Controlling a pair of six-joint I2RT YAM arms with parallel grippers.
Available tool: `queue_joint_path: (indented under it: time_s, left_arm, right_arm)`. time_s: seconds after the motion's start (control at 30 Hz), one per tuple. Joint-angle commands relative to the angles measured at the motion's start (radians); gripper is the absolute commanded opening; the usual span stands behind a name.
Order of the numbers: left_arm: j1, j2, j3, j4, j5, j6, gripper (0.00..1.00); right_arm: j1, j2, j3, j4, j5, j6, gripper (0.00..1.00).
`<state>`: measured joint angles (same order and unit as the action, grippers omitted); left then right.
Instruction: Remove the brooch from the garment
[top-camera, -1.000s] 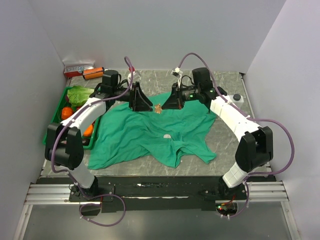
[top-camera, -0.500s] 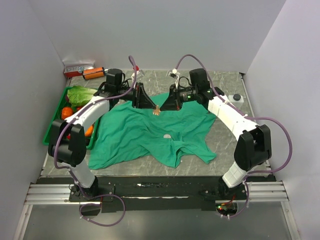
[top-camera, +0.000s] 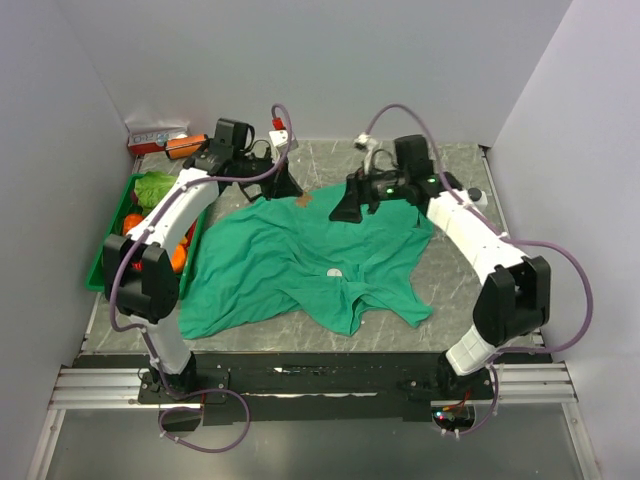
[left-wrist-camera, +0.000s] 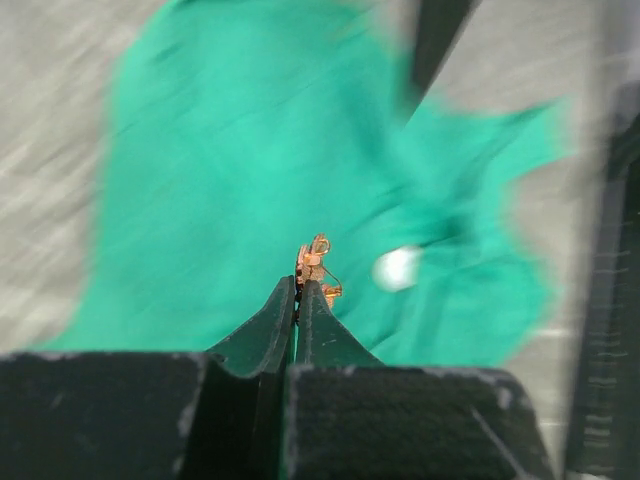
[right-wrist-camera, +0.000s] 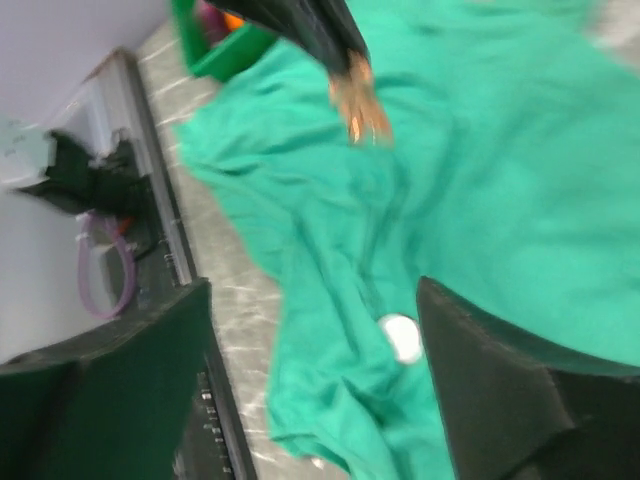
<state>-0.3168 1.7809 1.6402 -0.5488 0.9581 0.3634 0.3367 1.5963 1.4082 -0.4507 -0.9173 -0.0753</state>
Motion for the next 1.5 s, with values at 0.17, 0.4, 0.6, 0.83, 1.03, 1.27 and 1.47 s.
queue_joint_path:
  time_s: [0.17,0.4,0.6,0.83,1.03,1.27,1.47]
  left_arm:
    - [0.012,0.051,-0.051,0.133,-0.77,0.175,0.01]
    - [0.016,0.201,0.027,0.208,-0.955,0.304,0.01]
    - [0.031,0.347,0.148,0.19,-1.052,0.379,0.01]
    - [0.044,0.399,0.178,0.245,-1.056,0.437,0.01]
    - [0.044,0.445,0.199,0.262,-1.072,0.47,0.01]
    - [0.042,0.491,0.24,0.237,-1.059,0.447,0.01]
    - [0.038,0.499,0.236,0.23,-1.053,0.44,0.01]
  right_arm:
    - [-0.105,-0.237,-0.037,-0.017,0.248,0.019,1.0]
    - [-0.133,-0.295,-0.101,-0.005,0.27,0.046,1.0]
    - [-0.171,-0.294,-0.118,0.012,0.245,0.058,1.0]
    - [-0.205,-0.306,-0.163,0.024,0.219,0.072,1.0]
    - [-0.222,-0.302,-0.166,0.024,0.21,0.074,1.0]
    - [-0.225,-0.291,-0.164,0.023,0.205,0.074,1.0]
    - [-0.231,-0.291,-0.172,0.021,0.201,0.074,1.0]
